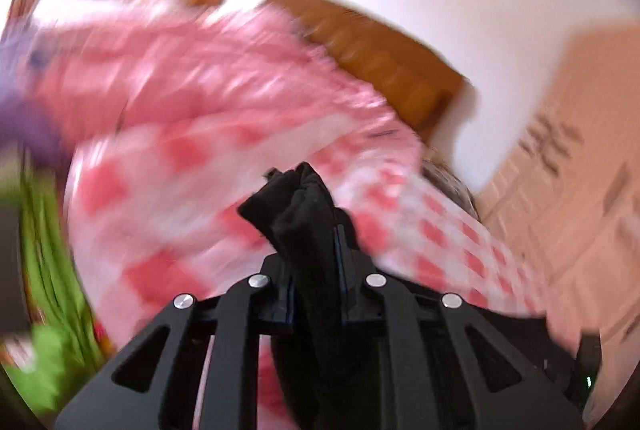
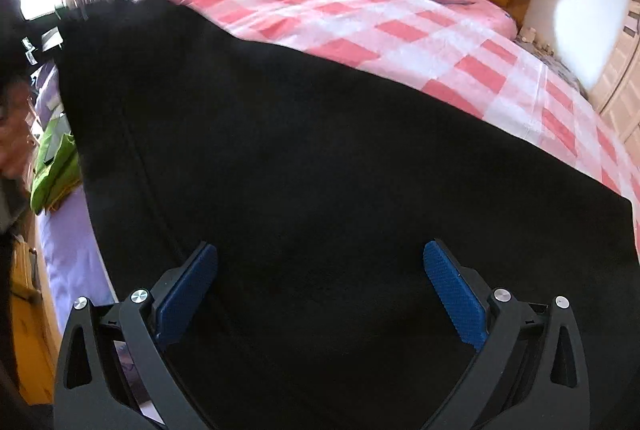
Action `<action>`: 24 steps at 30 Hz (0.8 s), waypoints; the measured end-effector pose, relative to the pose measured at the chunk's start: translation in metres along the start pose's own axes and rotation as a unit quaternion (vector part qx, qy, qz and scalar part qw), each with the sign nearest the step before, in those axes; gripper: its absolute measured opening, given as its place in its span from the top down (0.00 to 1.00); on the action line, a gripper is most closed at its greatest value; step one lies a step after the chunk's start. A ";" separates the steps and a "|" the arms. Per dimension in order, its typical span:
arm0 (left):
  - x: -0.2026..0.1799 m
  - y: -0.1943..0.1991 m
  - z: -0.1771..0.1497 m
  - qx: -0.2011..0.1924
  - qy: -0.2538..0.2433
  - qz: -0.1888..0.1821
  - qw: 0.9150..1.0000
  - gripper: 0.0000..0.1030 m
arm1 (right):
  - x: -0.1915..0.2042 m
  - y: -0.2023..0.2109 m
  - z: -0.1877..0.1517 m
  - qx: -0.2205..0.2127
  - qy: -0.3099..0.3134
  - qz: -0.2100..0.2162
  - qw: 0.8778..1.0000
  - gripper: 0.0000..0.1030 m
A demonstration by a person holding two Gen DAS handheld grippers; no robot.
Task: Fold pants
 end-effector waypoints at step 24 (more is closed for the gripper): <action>-0.338 0.014 -0.252 0.117 -0.436 -0.262 0.853 0.25 | -0.234 0.145 -0.151 -0.141 -0.392 0.048 0.908 0.04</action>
Point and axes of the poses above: each gripper's, at about its wrist camera, not at the fingertips, and y roughly against the way its jaws point, x to its left, z to its top, the point moved 6 cm from there along -y, roughly the way its jaws point, and after that the axes turned 4 degrees about -z, right-handed, at the moved point
